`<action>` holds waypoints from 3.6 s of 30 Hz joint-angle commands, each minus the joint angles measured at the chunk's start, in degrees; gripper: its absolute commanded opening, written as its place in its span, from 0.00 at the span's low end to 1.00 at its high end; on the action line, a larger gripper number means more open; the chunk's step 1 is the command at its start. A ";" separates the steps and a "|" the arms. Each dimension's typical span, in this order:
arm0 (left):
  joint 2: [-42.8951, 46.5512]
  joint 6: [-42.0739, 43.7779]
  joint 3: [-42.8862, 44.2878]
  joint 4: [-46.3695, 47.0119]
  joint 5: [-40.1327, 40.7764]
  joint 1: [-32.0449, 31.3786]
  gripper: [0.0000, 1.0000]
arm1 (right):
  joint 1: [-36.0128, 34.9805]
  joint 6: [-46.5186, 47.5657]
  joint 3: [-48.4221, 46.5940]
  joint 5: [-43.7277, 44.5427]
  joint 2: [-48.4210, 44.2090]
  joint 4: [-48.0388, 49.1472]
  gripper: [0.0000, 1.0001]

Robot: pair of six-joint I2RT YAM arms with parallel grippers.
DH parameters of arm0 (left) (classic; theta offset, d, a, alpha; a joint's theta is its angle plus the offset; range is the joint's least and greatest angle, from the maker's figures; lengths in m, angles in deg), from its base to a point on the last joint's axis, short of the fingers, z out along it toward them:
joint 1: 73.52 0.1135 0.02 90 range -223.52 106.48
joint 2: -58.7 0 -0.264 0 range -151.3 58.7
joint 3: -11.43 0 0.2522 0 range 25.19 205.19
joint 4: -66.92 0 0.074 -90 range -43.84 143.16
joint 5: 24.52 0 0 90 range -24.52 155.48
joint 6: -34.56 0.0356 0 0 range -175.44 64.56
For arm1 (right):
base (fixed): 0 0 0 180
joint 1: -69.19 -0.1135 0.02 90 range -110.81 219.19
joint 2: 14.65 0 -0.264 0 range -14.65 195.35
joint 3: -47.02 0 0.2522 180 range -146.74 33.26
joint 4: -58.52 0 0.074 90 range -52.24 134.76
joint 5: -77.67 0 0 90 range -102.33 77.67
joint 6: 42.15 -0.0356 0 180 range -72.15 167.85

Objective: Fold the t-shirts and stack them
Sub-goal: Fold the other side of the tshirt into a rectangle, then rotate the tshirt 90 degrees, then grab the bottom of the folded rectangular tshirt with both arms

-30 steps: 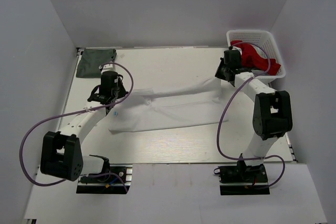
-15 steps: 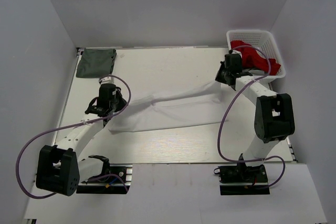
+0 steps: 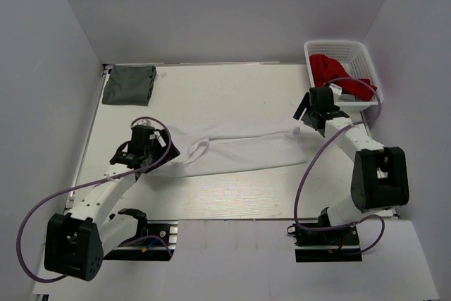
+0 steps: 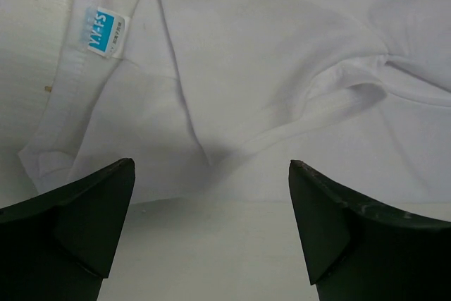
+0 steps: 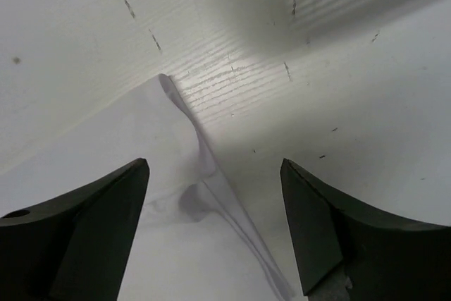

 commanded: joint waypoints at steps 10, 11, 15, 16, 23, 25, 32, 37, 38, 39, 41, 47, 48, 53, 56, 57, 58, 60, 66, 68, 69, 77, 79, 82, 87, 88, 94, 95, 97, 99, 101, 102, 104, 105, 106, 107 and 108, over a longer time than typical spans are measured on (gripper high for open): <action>-9.36 -0.74 9.12 15.24 -13.21 -0.54 1.00 | -2.83 5.85 -1.70 -27.63 -2.53 10.84 0.90; -13.62 -0.74 10.52 16.82 -14.28 -0.54 1.00 | -3.01 6.12 -2.14 -27.81 0.34 10.57 0.90; -22.26 0.67 12.02 18.93 -14.29 -1.60 1.00 | -3.80 6.56 -3.20 -29.39 5.20 10.66 0.90; -23.67 0.67 12.02 19.56 -14.29 -1.60 1.00 | -3.88 5.95 -3.03 -29.83 6.43 10.92 0.90; -33.86 2.85 15.70 18.67 -7.53 -1.60 1.00 | -5.55 0.32 6.08 -29.40 8.82 13.12 0.90; -36.94 3.39 18.34 18.68 -7.52 -0.37 1.00 | -6.69 -1.52 10.39 -26.68 5.22 13.29 0.90; -59.42 11.02 43.89 21.41 -12.86 -0.98 1.00 | -11.52 -3.90 24.21 -20.61 -11.13 8.13 0.90; -82.97 10.34 83.19 9.12 -19.81 -2.56 1.00 | -21.97 -1.27 27.82 -23.14 -16.32 3.72 0.90; -86.67 9.46 88.00 8.49 -20.69 -2.56 1.00 | -24.78 -0.48 28.00 -24.81 -16.15 3.19 0.90; -93.14 6.24 92.40 8.49 -22.36 -3.26 1.00 | -26.11 1.62 27.13 -26.21 -15.37 2.40 0.90; -98.02 2.62 101.21 11.63 -26.04 -3.79 1.00 | -32.33 3.82 25.02 -29.65 -13.53 0.12 0.90; -105.42 -8.56 106.49 27.30 -24.93 -5.46 1.00 | -43.86 11.03 18.95 -37.21 -6.33 4.83 0.90; -105.42 -8.56 107.46 26.69 -23.88 -5.46 1.00 | -44.48 12.43 17.38 -38.43 -5.61 5.20 0.90; -103.94 -8.56 105.01 27.04 -15.35 -5.46 1.00 | -48.35 18.77 11.05 -38.99 -0.77 1.79 0.90; -103.93 -7.95 107.20 25.98 -12.36 -5.46 1.00 | -48.80 19.39 9.81 -34.52 -2.26 -1.20 0.90; -102.71 -7.95 107.73 25.98 -10.87 -5.46 1.00 | -48.80 19.65 9.81 -33.62 -4.79 -1.30 0.90; -102.18 -7.43 108.35 25.98 -10.86 -5.46 1.00 | -48.80 19.39 9.63 -32.83 -5.59 -1.21 0.90; -100.51 -7.42 109.85 25.98 -11.64 -4.76 1.00 | -48.80 19.13 9.10 -31.15 -9.53 -0.42 0.90; -82.16 3.20 108.10 20.37 -6.84 -4.67 1.00 | -47.75 16.23 10.86 -30.55 -17.73 5.29 0.90; -75.14 7.23 101.88 16.15 -6.81 -5.99 1.00 | -47.66 13.34 10.16 -26.87 -18.79 3.90 0.90; -67.10 7.87 94.98 14.92 -7.42 -5.99 1.00 | -47.05 12.20 9.90 -21.19 -18.96 1.54 0.90; -19.25 2.98 36.78 17.01 -7.06 -10.37 1.00 | -42.74 0.76 17.18 -11.64 -26.34 -2.43 0.90; -11.24 -1.86 19.96 20.60 -8.92 -12.22 1.00 | -41.25 0.06 18.07 -11.20 -26.52 -4.45 0.90; -0.85 -6.10 7.12 19.23 -9.63 -14.86 1.00 | -40.01 -0.03 17.89 -14.18 -25.99 -8.32 0.90; 7.06 -11.62 -4.28 11.65 -17.43 -20.74 1.00 | -38.52 -0.74 20.96 -19.28 -26.78 -10.52 0.90; 8.21 -12.42 -5.54 10.87 -17.45 -21.80 1.00 | -38.34 -1.17 21.23 -21.81 -26.96 -10.87 0.90; 8.32 -13.48 -9.06 5.59 -18.07 -27.86 1.00 | -37.20 -4.25 26.23 -27.99 -26.61 -6.40 0.90; 7.26 -14.01 -9.07 5.59 -18.07 -28.49 1.00 | -36.76 -4.51 26.41 -27.73 -26.52 -6.31 0.90; 3.22 -14.01 -9.07 4.54 -17.02 -29.89 1.00 | -36.41 -5.13 27.38 -28.25 -26.43 -5.43 0.90; 1.11 -14.01 -6.97 2.87 -15.09 -30.59 0.93 | -36.14 -5.39 28.52 -29.39 -26.61 -3.94 0.90; 0.48 -14.01 -6.43 -0.12 -13.50 -31.30 0.85 | -35.70 -5.66 29.14 -29.65 -26.70 -3.41 0.87; 0.48 -14.01 -6.43 -0.91 -11.84 -31.30 0.83 | -35.27 -5.66 29.58 -30.18 -26.61 -3.14 0.86; 0.48 -14.01 -6.43 -2.23 -9.99 -31.30 0.77 | -35.09 -5.66 30.19 -30.88 -26.08 -2.26 0.83; 0.48 -14.01 -6.43 -2.23 -9.28 -31.30 0.74 | -34.91 -5.66 30.28 -31.67 -25.39 -1.22 0.79; -0.21 -14.01 -6.95 -1.54 -9.28 -31.30 0.73 | -34.91 -5.83 30.46 -31.77 -24.94 -0.95 0.77; -0.74 -14.01 -7.66 0.30 -9.28 -31.83 0.69 | -34.65 -5.83 30.81 -32.11 -24.68 -0.77 0.75; -1.96 -14.01 -7.66 1.53 -9.80 -31.83 0.66 | -34.47 -5.83 30.81 -32.64 -24.15 -0.33 0.71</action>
